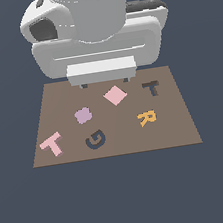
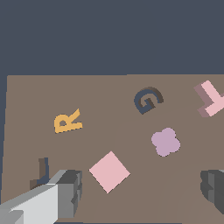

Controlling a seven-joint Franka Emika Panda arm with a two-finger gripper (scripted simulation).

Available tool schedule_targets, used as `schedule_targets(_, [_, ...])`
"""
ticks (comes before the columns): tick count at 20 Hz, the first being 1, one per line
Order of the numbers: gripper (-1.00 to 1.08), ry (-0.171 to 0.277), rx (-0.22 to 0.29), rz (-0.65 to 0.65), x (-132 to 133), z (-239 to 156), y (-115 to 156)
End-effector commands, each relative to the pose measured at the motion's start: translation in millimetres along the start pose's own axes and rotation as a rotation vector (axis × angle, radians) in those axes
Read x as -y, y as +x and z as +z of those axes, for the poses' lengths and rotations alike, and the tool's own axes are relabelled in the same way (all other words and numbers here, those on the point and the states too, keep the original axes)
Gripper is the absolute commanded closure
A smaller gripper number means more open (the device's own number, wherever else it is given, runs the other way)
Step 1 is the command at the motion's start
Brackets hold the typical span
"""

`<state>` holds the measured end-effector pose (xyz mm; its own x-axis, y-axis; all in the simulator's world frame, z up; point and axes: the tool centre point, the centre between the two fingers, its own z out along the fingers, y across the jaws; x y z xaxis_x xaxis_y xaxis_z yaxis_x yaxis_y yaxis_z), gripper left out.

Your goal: Insert a designated object into the corresponding slot on a board.

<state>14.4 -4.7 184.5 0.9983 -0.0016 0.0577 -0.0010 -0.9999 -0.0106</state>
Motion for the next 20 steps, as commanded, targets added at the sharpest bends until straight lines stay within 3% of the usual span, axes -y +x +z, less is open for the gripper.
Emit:
schedule_targets(1, [-0.92,0.0,0.0,0.0,0,0,0])
schedule_targets(11, [-0.92,0.001,0.004,-0.042,-14,10,2])
schedule_targets(20, [-0.92,0.003,0.016,-0.156,-51,36,9])
